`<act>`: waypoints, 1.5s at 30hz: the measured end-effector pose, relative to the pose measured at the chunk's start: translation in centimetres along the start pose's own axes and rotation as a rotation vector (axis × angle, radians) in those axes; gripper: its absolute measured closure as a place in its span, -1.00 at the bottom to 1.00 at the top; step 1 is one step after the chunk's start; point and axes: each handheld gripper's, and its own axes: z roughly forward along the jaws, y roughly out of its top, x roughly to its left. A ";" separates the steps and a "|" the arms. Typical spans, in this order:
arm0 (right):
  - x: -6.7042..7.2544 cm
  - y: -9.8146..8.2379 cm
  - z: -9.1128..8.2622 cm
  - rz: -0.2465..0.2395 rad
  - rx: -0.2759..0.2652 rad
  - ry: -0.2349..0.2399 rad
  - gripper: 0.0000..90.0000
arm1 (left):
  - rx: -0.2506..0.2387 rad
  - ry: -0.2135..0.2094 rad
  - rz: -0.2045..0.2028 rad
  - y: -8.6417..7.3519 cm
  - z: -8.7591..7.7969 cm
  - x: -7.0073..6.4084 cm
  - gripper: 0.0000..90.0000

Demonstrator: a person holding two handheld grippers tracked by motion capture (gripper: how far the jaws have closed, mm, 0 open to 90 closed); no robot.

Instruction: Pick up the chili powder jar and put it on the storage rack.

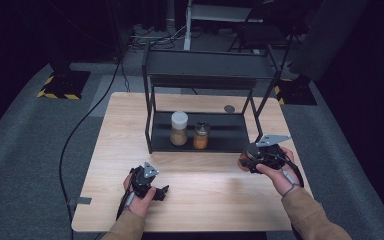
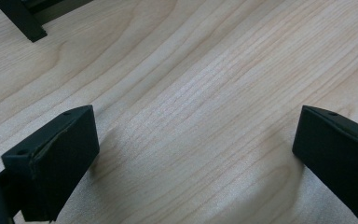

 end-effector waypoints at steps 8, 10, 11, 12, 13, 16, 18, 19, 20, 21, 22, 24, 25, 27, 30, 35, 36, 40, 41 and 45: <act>-1.0 1.2 0.5 -0.005 -0.003 -0.016 -0.30 | 0.001 0.001 -0.001 0.0 0.0 0.0 -1.00; -1.3 1.6 0.7 -0.008 -0.005 -0.018 -0.30 | 0.000 0.001 -0.001 0.0 0.0 0.0 -1.00; -1.4 1.7 0.7 -0.009 -0.005 -0.019 -0.30 | 0.000 0.001 -0.001 0.0 0.0 0.0 -1.00; -1.5 1.9 0.8 -0.010 -0.007 -0.020 -0.30 | 0.000 0.001 -0.002 0.0 0.0 -0.1 -1.00; -1.6 2.1 0.9 -0.011 -0.008 -0.021 -0.30 | 0.000 0.001 -0.002 0.0 0.0 -0.1 -1.00; -2.0 2.6 1.2 -0.009 -0.007 -0.025 -0.30 | 0.001 0.000 -0.003 0.0 0.0 -0.1 -1.00; -2.2 3.0 1.6 -0.005 -0.004 -0.028 -0.30 | 0.002 0.000 -0.004 0.0 0.0 -0.1 -1.00; -2.4 3.2 1.8 -0.002 0.000 -0.029 -0.30 | 0.002 0.000 -0.005 0.0 0.0 -0.1 -1.00; -2.5 3.3 2.0 -0.002 0.003 -0.031 -0.30 | 0.002 0.001 -0.005 0.0 0.0 -0.1 -1.00; -2.6 3.5 2.2 -0.001 0.007 -0.034 -0.30 | 0.001 0.001 -0.005 0.0 0.0 -0.1 -1.00; -2.6 3.6 2.4 -0.003 0.009 -0.037 -0.30 | 0.001 0.001 -0.004 -0.1 0.0 -0.1 -1.00; -2.8 3.9 2.8 -0.005 0.018 -0.040 -0.30 | 0.001 0.001 -0.005 -0.1 -0.1 -0.1 -1.00; -2.9 4.1 3.0 -0.005 0.022 -0.043 -0.30 | 0.001 0.001 -0.004 -0.1 -0.1 -0.1 -1.00; -3.0 4.4 3.4 -0.011 0.028 -0.046 -0.30 | 0.001 0.001 -0.005 -0.1 0.0 -0.1 -1.00; -3.2 4.8 3.9 -0.009 0.025 -0.046 -0.30 | 0.001 0.001 -0.005 -0.1 0.0 -0.1 -1.00; -3.4 5.3 5.1 -0.011 0.020 -0.042 -0.30 | 0.001 0.001 -0.005 0.0 -0.1 -0.1 -1.00; -3.4 5.3 5.3 -0.009 0.022 -0.042 -0.30 | 0.002 0.001 -0.005 0.0 -0.1 -0.1 -1.00; -3.5 5.6 6.4 0.000 0.021 -0.034 -0.30 | 0.001 0.001 -0.004 -0.1 -0.1 -0.1 -1.00; -3.5 5.6 6.6 0.002 0.022 -0.032 -0.30 | 0.001 0.001 -0.004 -0.1 -0.1 -0.1 -1.00; -3.4 5.8 7.6 -0.004 0.026 -0.027 -0.30 | 0.001 0.001 -0.004 -0.1 -0.1 -0.1 -1.00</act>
